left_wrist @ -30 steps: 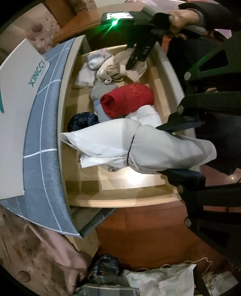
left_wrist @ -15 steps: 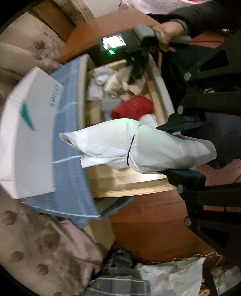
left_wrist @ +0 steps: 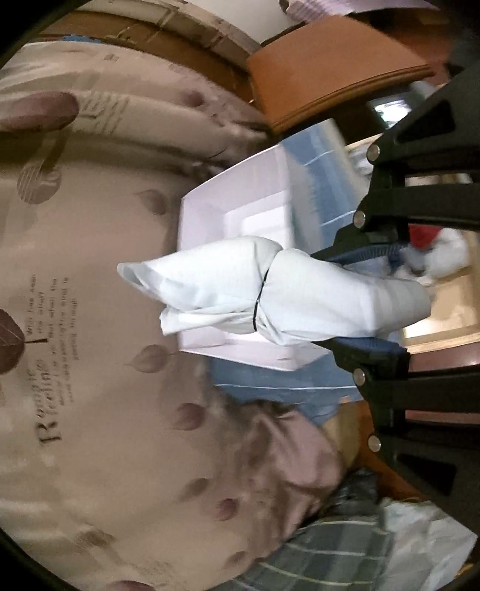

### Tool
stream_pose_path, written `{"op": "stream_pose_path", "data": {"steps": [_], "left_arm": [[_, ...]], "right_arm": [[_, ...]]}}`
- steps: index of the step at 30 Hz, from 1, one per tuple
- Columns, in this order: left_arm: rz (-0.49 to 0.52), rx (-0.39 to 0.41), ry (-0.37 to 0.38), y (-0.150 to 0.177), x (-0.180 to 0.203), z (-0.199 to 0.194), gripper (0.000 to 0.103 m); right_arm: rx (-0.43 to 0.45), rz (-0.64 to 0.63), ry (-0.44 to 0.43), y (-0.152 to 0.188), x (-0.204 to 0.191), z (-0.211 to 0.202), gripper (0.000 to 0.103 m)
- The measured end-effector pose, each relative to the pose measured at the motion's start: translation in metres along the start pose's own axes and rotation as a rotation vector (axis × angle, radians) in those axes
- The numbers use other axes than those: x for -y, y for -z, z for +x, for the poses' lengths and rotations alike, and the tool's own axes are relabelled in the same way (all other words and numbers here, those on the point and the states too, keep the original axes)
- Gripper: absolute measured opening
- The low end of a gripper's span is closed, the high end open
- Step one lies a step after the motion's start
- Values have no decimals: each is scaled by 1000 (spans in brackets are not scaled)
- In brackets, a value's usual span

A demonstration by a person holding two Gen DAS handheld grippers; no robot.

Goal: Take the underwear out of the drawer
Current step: 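Lift the white rolled underwear with the left tool into the white box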

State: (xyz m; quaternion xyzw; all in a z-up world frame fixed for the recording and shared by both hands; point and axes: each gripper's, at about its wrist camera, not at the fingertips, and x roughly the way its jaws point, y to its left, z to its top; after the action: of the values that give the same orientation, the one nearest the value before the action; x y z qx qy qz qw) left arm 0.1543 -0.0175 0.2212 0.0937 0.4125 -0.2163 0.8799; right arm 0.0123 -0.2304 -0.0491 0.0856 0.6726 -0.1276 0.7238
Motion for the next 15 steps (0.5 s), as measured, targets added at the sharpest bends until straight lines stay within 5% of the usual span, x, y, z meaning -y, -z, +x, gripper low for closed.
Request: {"op": "stream_pose_path", "data": {"steps": [7,15], "left_arm": [[-4,-59,-45,-57,-9,80,35],[-70,-164,-103,-63,-25,165,35]], "right_arm": [[1,1,-3,1,-4,1,49],[-2,8,-28,1,-6,4,49]]}}
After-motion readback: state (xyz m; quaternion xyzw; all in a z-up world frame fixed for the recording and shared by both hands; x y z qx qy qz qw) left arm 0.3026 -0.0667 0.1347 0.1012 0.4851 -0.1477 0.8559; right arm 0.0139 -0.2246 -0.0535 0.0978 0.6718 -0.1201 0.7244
